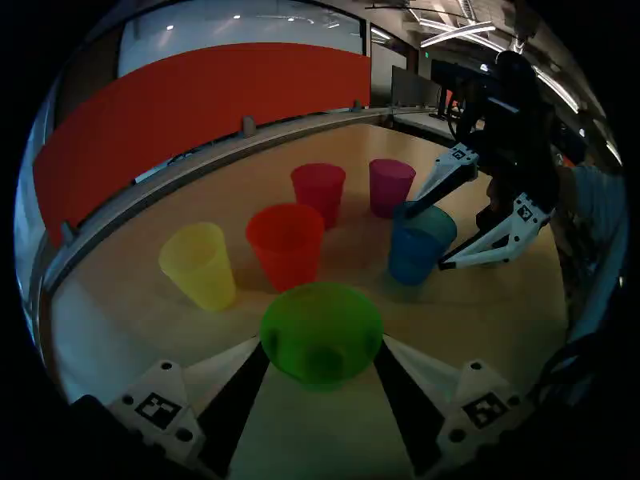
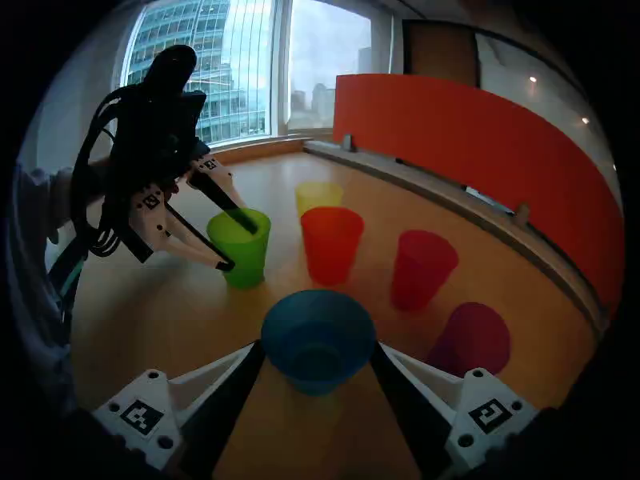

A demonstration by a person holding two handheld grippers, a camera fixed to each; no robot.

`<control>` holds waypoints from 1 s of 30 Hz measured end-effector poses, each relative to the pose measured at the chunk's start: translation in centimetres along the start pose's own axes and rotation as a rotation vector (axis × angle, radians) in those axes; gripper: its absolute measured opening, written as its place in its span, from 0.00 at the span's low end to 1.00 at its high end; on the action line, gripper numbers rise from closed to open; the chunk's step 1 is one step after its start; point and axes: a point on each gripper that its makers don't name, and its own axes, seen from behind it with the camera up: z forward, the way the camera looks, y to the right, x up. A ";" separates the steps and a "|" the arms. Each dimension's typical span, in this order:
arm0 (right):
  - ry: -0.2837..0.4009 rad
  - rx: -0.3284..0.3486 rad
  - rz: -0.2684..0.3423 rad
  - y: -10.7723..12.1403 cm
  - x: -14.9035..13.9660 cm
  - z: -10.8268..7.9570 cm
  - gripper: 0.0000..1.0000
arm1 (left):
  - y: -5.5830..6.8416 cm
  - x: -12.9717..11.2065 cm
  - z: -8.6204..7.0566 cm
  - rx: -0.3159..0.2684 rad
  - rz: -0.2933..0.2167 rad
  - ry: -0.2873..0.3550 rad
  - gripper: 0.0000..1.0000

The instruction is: Pour water

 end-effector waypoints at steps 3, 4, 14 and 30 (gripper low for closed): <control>-0.003 -0.001 -0.002 0.0 0.0 0.4 1.00 | 0.0 0.1 -0.2 0.000 -0.004 0.006 0.86; -0.003 -0.004 -0.003 0.1 0.0 0.5 1.00 | -0.1 0.1 -0.3 0.001 -0.004 0.007 0.86; -0.004 -0.012 0.007 0.2 -0.2 1.0 0.90 | 0.1 0.6 -1.1 0.014 0.003 0.030 0.86; 0.155 -0.048 0.053 0.0 4.3 -3.4 0.89 | 1.6 4.5 -4.7 0.030 -0.014 0.161 0.86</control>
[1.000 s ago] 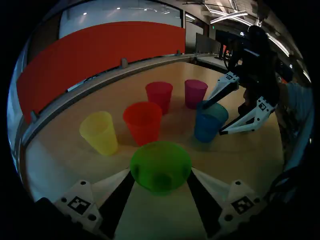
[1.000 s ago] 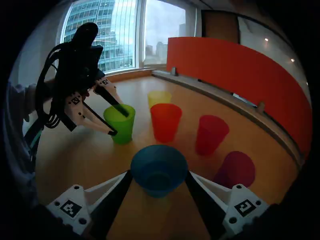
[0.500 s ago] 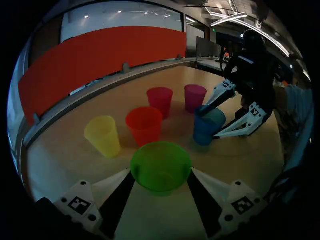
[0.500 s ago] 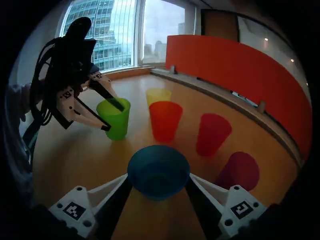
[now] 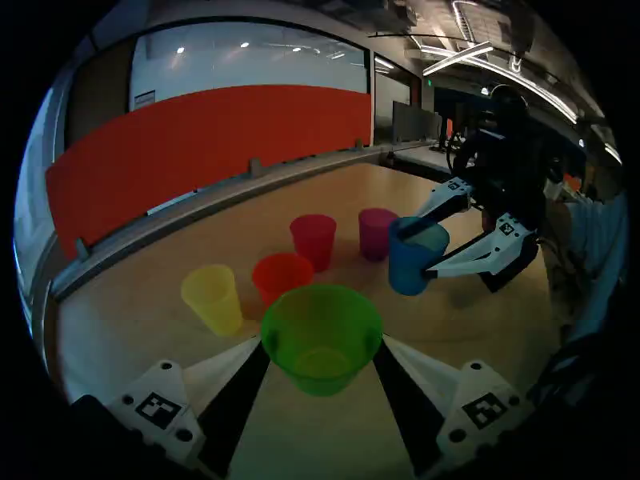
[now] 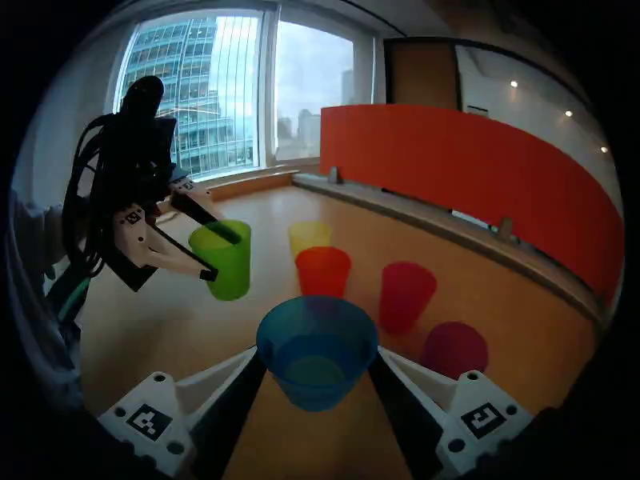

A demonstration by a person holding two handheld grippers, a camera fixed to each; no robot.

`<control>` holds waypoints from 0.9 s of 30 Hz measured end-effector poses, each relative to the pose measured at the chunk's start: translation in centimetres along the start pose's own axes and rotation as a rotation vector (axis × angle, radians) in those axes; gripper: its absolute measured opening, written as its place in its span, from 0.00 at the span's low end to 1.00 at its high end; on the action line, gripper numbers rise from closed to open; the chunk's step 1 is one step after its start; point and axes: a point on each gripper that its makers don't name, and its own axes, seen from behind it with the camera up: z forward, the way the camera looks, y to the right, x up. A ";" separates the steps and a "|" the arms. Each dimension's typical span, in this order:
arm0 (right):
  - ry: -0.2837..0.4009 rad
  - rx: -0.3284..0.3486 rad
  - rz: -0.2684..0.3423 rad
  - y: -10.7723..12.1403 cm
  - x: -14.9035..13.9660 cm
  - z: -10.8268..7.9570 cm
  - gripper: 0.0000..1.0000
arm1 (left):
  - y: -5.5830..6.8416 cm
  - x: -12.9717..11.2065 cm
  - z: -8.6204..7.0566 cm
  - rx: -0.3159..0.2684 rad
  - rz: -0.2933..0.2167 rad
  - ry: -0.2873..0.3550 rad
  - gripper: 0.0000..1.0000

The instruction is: Pour water

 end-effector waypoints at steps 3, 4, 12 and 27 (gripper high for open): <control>0.037 -0.008 -0.003 -0.3 1.5 -1.1 0.89 | 0.4 1.4 -0.8 0.006 0.003 0.043 0.86; 0.048 -0.011 -0.005 -0.3 1.9 -1.4 0.89 | 0.5 1.9 -1.0 0.009 0.005 0.056 0.86; 0.128 -0.031 -0.033 -1.2 5.2 -4.0 0.89 | 1.5 5.8 -3.0 0.021 0.000 0.179 0.86; 0.263 -0.057 -0.056 -2.3 9.8 -7.1 0.89 | 2.8 10.0 -5.9 0.024 -0.019 0.330 0.86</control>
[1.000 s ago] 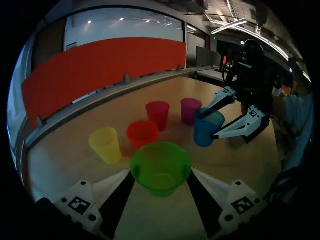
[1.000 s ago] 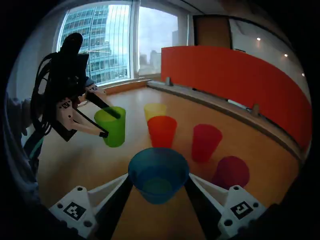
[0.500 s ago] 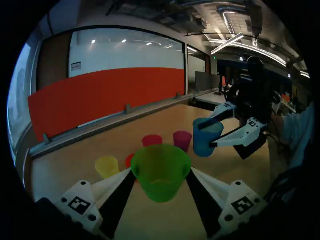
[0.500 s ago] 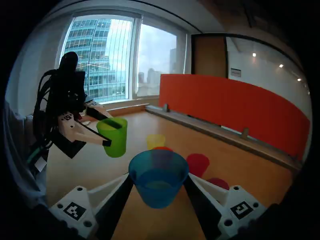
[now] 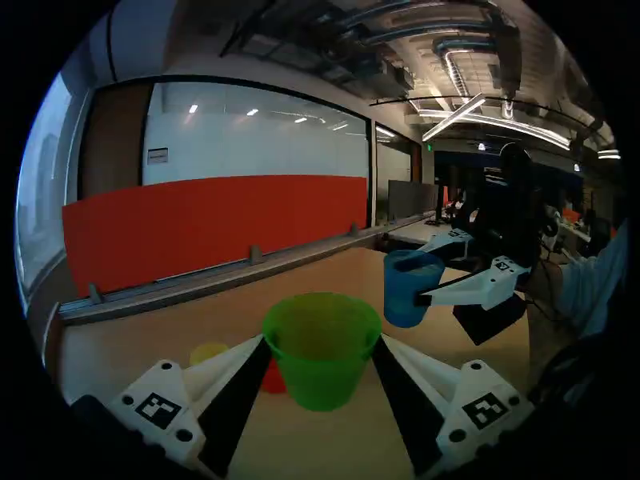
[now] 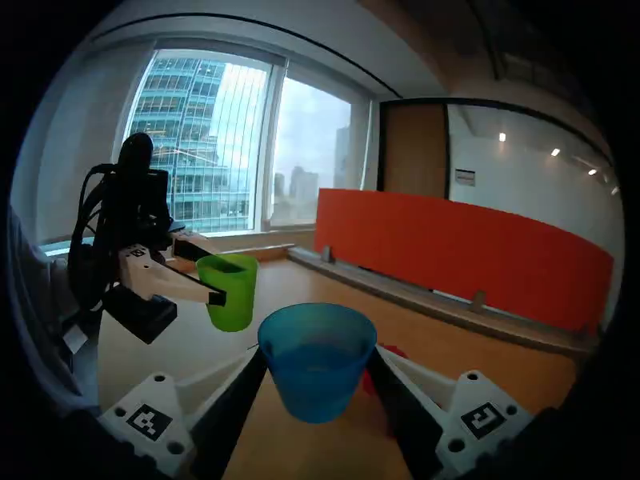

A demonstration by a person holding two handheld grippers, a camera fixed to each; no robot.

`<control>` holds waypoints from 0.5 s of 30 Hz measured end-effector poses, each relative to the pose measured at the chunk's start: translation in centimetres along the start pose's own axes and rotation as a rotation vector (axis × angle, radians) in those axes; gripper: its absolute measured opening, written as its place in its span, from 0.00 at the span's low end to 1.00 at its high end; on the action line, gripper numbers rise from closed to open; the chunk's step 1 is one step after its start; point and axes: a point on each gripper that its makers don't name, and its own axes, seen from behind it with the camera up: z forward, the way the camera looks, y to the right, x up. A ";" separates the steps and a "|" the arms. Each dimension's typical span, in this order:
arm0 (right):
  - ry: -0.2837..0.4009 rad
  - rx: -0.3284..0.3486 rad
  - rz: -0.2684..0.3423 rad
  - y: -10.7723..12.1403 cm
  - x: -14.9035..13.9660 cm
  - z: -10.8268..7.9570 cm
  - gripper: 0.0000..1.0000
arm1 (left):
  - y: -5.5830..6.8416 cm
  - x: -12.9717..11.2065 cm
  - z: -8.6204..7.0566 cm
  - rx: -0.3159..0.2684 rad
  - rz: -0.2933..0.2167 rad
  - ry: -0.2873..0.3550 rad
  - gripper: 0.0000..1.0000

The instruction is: Pour water

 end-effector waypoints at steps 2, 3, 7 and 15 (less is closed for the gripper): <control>0.012 0.001 -0.002 -0.1 0.5 0.0 0.89 | 0.1 0.7 -0.2 0.001 0.005 0.022 0.86; 0.018 0.001 -0.003 -0.2 0.8 -0.1 0.89 | 0.2 0.9 -0.3 0.001 0.007 0.032 0.86; 0.033 0.001 -0.010 -0.2 1.6 -0.1 0.89 | 0.6 1.8 -0.5 -0.004 0.007 0.069 0.86; 0.047 0.001 -0.036 -0.2 2.9 -0.3 0.89 | 0.9 2.8 -0.7 -0.012 0.002 0.111 0.86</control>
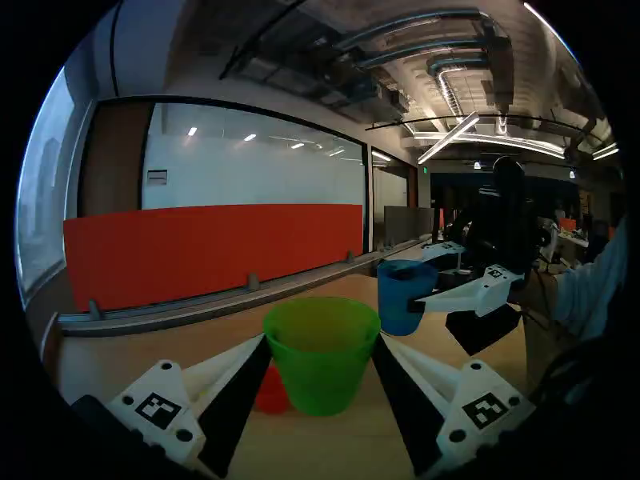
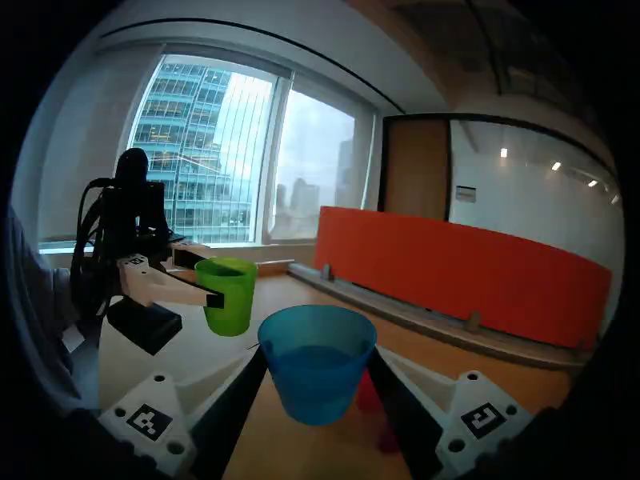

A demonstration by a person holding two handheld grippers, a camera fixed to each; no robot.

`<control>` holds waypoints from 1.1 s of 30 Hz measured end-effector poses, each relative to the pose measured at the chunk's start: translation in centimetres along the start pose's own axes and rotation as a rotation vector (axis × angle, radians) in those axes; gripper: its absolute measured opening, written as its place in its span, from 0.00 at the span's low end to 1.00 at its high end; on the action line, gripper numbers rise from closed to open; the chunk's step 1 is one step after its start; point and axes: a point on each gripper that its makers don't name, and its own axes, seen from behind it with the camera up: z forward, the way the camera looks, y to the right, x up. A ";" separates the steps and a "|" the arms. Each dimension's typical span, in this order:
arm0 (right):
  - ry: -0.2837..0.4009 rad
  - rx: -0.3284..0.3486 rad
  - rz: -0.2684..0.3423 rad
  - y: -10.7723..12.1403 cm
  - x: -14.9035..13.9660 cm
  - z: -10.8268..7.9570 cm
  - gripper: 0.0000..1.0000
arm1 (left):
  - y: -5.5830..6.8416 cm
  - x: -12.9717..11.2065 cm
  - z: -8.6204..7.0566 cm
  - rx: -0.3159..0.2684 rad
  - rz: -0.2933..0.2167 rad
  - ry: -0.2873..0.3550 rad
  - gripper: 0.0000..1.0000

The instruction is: Pour water

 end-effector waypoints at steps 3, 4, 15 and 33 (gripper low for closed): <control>0.004 0.000 -0.008 0.0 0.3 -0.1 0.89 | 0.2 0.1 0.1 -0.006 -0.002 0.008 0.86; 0.005 0.001 -0.010 0.1 0.3 -0.1 0.89 | 0.3 0.2 0.1 -0.009 -0.001 0.010 0.86; 0.017 0.001 -0.050 0.6 1.4 -0.2 0.89 | 0.8 0.2 1.0 -0.030 0.018 0.015 0.86; 0.069 -0.012 -0.246 2.8 6.0 0.6 0.89 | 2.0 -0.4 2.8 -0.060 0.028 0.000 0.86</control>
